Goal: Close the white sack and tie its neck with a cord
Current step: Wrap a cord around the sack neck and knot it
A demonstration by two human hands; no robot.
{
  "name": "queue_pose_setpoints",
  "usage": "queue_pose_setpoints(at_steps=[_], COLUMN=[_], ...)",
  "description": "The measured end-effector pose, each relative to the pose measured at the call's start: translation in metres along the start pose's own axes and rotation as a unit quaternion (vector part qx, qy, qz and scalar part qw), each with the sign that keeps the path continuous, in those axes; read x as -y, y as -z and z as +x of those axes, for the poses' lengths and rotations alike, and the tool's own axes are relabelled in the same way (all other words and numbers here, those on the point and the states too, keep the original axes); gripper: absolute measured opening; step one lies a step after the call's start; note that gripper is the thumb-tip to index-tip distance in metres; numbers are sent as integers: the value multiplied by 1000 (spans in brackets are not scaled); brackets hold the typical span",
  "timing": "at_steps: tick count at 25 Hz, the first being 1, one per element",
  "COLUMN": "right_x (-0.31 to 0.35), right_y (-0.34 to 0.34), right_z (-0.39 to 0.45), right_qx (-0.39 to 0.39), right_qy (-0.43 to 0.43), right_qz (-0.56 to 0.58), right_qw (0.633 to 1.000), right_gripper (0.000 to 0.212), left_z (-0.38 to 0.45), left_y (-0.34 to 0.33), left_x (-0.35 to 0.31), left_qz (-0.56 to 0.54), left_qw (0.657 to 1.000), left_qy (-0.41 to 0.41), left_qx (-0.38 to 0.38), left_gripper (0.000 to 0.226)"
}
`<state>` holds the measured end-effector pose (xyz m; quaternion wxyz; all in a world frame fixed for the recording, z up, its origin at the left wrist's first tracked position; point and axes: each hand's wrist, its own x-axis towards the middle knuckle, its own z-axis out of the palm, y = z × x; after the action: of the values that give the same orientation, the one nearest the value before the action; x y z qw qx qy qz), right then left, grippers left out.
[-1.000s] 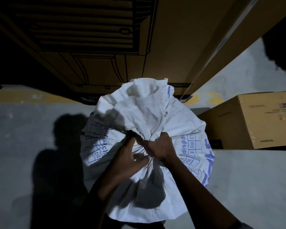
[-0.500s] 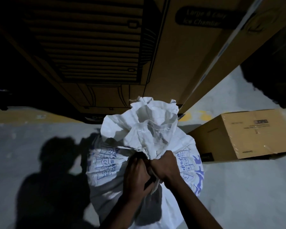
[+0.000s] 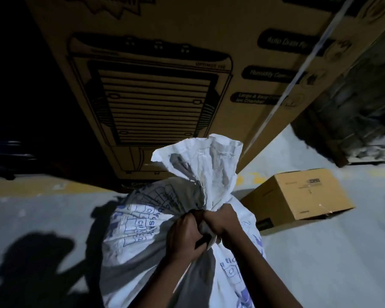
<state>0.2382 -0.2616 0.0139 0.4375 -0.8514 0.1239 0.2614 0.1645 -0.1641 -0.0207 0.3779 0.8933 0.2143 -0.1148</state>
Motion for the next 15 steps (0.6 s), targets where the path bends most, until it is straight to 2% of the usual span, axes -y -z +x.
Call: queue_pose_setpoints(at_steps=[4,10,15], right_x=[3,2,29], right_y=[-17,-69,-121], right_z=[-27,-70,-130], right_qx=[-2,-29,-44], right_qy=[-31,-12,76], right_qz=[40,83,85], right_qw=[999,996,993], right_gripper=[52,49,48], left_z=[-17,-54,-85], left_y=[24,74,129], left_x=[13,51,103], left_qz=[7,41,23], left_qw=[1000,999,997], left_qy=[-14,-29,-70], left_qx=[-5,-4,-16], left_gripper=[46,31,33])
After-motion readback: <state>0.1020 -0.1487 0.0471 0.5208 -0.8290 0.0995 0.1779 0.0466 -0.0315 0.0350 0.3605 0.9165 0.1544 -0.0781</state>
